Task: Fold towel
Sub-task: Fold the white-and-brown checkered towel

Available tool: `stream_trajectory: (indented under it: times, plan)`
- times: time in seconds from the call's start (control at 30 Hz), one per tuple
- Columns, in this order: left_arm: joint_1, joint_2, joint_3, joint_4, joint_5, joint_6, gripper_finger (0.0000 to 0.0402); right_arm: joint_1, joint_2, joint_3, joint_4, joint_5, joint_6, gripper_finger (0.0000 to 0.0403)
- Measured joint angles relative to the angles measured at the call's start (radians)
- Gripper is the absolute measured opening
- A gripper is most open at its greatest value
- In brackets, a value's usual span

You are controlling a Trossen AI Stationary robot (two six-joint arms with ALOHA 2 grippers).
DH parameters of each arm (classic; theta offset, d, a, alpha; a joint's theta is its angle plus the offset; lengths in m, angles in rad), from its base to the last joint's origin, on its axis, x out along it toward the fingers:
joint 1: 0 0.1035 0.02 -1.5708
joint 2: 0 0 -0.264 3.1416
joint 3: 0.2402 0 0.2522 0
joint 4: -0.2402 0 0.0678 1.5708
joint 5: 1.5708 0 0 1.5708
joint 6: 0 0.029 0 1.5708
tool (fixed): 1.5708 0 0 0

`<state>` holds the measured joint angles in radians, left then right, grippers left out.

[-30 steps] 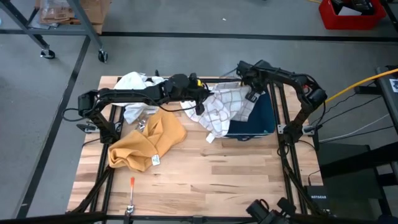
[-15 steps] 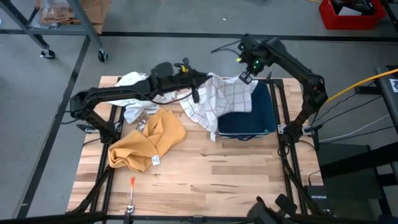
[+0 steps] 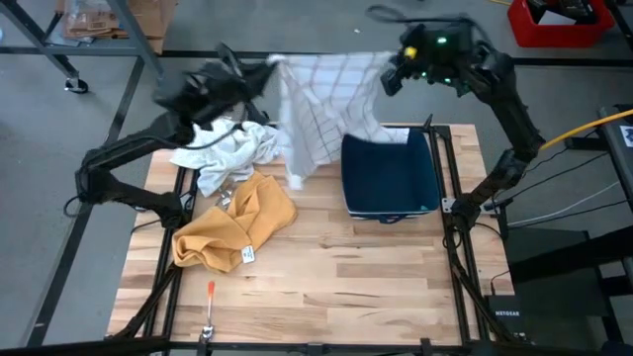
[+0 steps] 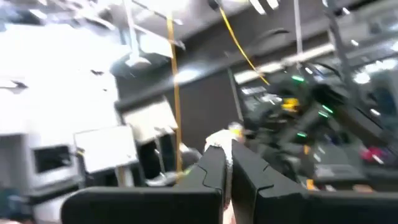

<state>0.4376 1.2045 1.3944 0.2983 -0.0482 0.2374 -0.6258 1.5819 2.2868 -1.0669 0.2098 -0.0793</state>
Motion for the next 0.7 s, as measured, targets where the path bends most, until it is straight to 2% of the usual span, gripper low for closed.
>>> stream_trajectory:
  times: [0.2, 0.37, 0.5, 0.7]
  plan:
    - [0.078, -0.059, 0.032, 0.002, -0.019, -0.021, 0.0000, 0.004, -0.018, -0.002, 0.344, -0.216, 0.077, 0.0001]
    - [0.121, -0.098, 0.043, 0.000, -0.019, -0.101, 0.0000, 0.005, -0.003, -0.002, 0.500, -0.434, 0.183, 0.0001]
    - [0.119, -0.144, 0.044, -0.090, 0.012, -0.186, 0.0000, 0.005, 0.010, -0.003, 0.429, -0.555, 0.231, 0.0001]
    - [0.077, -0.242, 0.044, -0.468, 0.143, -0.327, 0.0000, 0.005, 0.008, -0.003, 0.086, -0.595, 0.232, 0.0001]
